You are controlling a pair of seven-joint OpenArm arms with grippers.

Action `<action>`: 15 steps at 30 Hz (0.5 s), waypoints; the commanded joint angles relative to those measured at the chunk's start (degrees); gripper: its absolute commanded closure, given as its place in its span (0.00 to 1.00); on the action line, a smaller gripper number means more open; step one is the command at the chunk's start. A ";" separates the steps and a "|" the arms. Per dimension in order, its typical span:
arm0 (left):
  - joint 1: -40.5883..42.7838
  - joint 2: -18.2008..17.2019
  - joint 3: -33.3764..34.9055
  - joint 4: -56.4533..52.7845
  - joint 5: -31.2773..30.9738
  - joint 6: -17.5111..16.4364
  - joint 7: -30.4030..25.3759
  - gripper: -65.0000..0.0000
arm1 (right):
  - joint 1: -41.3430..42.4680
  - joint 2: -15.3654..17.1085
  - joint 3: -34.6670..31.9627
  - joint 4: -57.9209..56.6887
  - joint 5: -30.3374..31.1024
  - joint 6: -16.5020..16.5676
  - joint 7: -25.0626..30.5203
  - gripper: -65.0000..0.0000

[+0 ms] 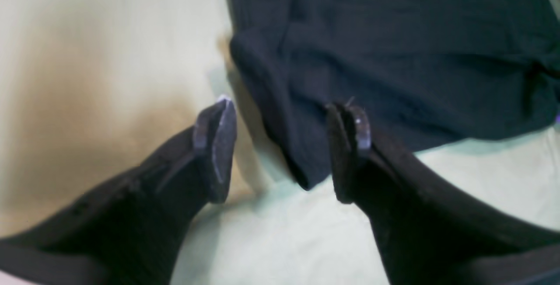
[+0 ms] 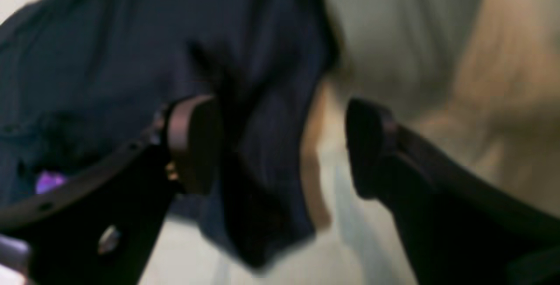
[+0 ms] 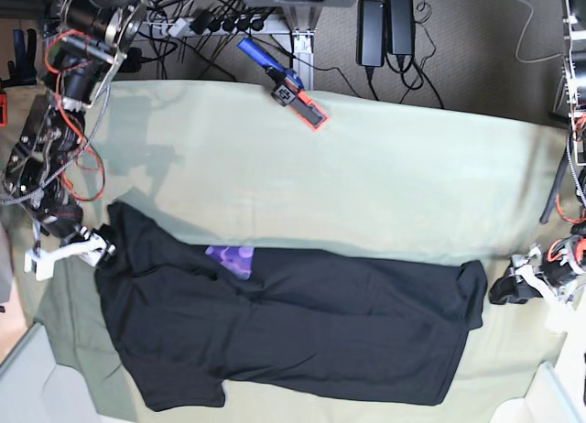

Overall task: Fold the T-shirt properly
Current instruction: 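Lift the shirt with both grippers and fold it over toward the hem, then lower the folded edge with both grippers onto the shirt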

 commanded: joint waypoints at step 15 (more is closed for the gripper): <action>3.65 -0.42 -0.42 6.51 -3.74 -0.49 -0.35 0.44 | -5.22 -8.37 6.05 1.22 6.56 5.31 6.16 0.32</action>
